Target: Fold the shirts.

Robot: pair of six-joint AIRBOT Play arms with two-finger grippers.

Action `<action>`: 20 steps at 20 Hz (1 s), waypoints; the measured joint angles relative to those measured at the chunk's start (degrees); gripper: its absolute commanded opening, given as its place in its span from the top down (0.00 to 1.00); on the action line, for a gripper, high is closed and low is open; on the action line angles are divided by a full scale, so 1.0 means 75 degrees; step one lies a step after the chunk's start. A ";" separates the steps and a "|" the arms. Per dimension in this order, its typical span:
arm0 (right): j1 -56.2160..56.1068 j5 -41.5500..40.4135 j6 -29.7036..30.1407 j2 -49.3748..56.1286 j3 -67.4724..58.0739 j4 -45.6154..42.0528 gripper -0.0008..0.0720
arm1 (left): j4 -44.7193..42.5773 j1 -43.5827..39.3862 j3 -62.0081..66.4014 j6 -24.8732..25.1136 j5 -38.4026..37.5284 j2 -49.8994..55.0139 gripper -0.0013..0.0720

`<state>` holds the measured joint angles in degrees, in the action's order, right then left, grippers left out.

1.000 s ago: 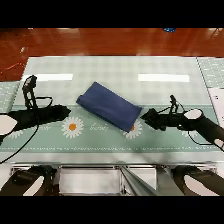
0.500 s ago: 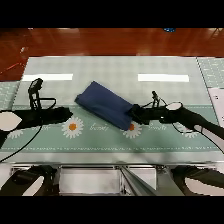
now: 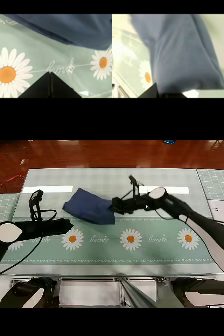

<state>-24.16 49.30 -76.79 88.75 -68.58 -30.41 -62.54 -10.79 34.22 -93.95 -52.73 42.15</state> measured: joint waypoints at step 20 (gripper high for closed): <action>0.6044 0.5234 -0.2113 -0.0455 -0.5942 -0.3235 0.95 | 0.0000 0.0000 -0.0487 0.0239 0.0169 0.0000 0.95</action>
<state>21.17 88.55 -92.64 85.34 -113.14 -54.68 -62.54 -10.79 30.57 -92.16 -51.46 42.15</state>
